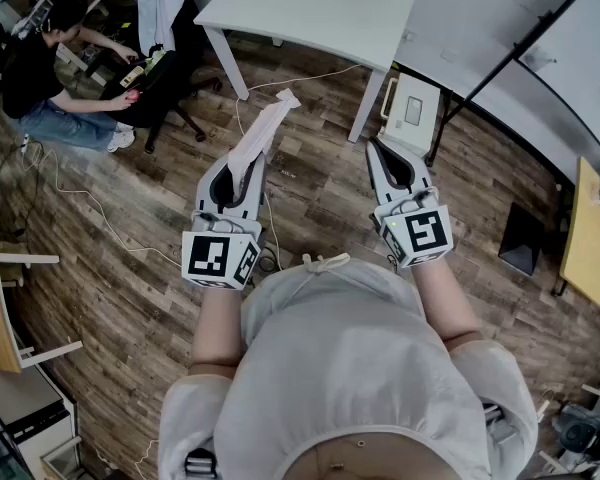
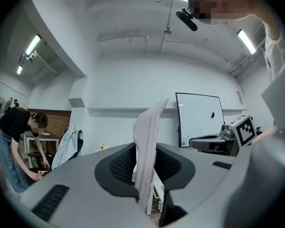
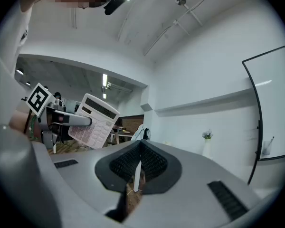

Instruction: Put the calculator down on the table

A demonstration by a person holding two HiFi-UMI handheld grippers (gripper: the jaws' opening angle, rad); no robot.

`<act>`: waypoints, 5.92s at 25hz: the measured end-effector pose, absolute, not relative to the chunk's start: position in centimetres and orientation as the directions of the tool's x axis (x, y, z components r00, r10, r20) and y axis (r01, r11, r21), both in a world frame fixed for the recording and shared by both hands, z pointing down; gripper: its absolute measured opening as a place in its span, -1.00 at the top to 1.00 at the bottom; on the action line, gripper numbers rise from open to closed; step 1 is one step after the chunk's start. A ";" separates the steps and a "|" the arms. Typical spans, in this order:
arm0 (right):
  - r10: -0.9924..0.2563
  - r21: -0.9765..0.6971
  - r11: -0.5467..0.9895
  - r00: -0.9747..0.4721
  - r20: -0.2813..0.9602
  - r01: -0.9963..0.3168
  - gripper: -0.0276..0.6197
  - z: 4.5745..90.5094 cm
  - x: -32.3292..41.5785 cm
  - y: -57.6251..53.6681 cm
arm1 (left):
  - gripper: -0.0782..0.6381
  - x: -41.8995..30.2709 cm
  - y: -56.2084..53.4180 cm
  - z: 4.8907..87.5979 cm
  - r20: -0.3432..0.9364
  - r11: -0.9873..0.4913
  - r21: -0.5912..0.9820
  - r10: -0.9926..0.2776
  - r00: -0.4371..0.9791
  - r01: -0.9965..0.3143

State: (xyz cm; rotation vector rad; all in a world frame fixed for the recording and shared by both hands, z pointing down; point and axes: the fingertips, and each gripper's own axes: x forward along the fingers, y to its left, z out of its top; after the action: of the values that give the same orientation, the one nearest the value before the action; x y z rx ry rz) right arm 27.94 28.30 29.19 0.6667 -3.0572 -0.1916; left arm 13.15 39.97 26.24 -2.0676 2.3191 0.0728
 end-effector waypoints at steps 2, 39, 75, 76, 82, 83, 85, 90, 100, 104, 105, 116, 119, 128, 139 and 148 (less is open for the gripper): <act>-0.416 0.122 0.902 -0.909 -0.016 -0.415 0.91 29.1 27.8 27.8 | 0.48 13.0 39.3 26.1 -0.055 0.111 0.015 -0.992 -0.112 -0.994; -0.392 0.031 0.920 -0.917 0.079 -0.390 0.90 34.0 10.0 1.7 | 0.48 -3.4 15.9 30.9 0.054 0.163 0.111 -0.986 -0.158 -0.980; -0.689 -0.064 0.675 -0.658 0.304 -0.736 0.89 43.2 -5.9 -26.7 | 0.48 -21.8 -21.1 44.3 0.366 -0.271 0.258 -0.861 0.354 -0.927; -0.694 -0.066 0.664 -0.647 0.316 -0.744 0.89 43.7 -6.2 -27.0 | 0.48 -22.1 -21.6 45.2 0.381 -0.280 0.276 -0.846 0.373 -0.919; -0.711 -0.081 0.609 -0.588 0.386 -0.789 0.89 47.0 -7.0 -28.5 | 0.48 -22.7 -24.5 49.8 0.443 -0.299 0.398 -0.765 0.467 -0.867; -0.712 -0.082 0.601 -0.579 0.397 -0.795 0.89 47.5 -7.1 -28.8 | 0.48 -22.8 -24.8 50.5 0.451 -0.298 0.416 -0.753 0.480 -0.859; -0.713 -0.080 0.590 -0.565 0.415 -0.804 0.89 48.4 -7.3 -29.1 | 0.48 -23.0 -25.4 51.7 0.466 -0.293 0.443 -0.732 0.497 -0.847; -0.708 -0.090 0.571 -0.545 0.450 -0.816 0.89 50.0 -8.1 -29.9 | 0.48 -23.6 -26.4 53.4 0.474 -0.288 0.488 -0.705 0.528 -0.824; -0.690 -0.107 0.562 -0.537 0.485 -0.820 0.89 52.1 -9.6 -31.1 | 0.37 -25.9 -28.6 55.8 0.513 -0.249 0.474 -0.701 0.495 -0.845; -0.685 -0.107 0.561 -0.533 0.497 -0.821 0.89 52.6 -10.1 -31.4 | 0.34 -26.7 -28.8 56.8 0.534 -0.252 0.457 -0.689 0.490 -0.853; -0.684 -0.106 0.561 -0.532 0.500 -0.821 0.89 52.8 -10.2 -31.4 | 0.33 -26.9 -28.8 57.0 0.538 -0.252 0.452 -0.688 0.487 -0.856; -0.671 -0.109 0.562 -0.529 0.520 -0.820 0.89 53.6 -11.6 -31.0 | 0.19 -28.5 -28.9 58.4 0.550 -0.229 0.447 -0.692 0.467 -0.865; -0.669 -0.112 0.563 -0.531 0.520 -0.819 0.89 53.8 -12.0 -30.7 | -0.03 -29.5 -28.9 59.1 0.603 -0.227 0.311 -0.704 0.376 -0.923; -0.680 -0.105 0.563 -0.531 0.505 -0.820 0.89 53.1 -12.6 -29.9 | -0.06 -30.1 -28.5 57.4 0.578 -0.285 0.244 -0.725 0.375 -0.927; -0.744 -0.060 0.584 -0.564 0.360 -0.809 0.89 46.0 -12.6 -30.8 | 0.40 -30.5 -29.5 45.2 0.369 -0.358 0.086 -0.855 0.364 -0.930; -0.787 -0.004 0.590 -0.576 0.220 -0.808 0.90 40.1 -12.1 -31.4 | 0.72 -30.4 -29.2 36.4 0.172 -0.386 -0.004 -0.909 0.380 -0.922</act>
State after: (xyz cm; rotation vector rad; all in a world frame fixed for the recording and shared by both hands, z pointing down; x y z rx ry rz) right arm -12.09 -31.44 40.08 1.3316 -2.6231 0.1544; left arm -30.40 -29.24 36.43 -2.6847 1.7867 -0.2367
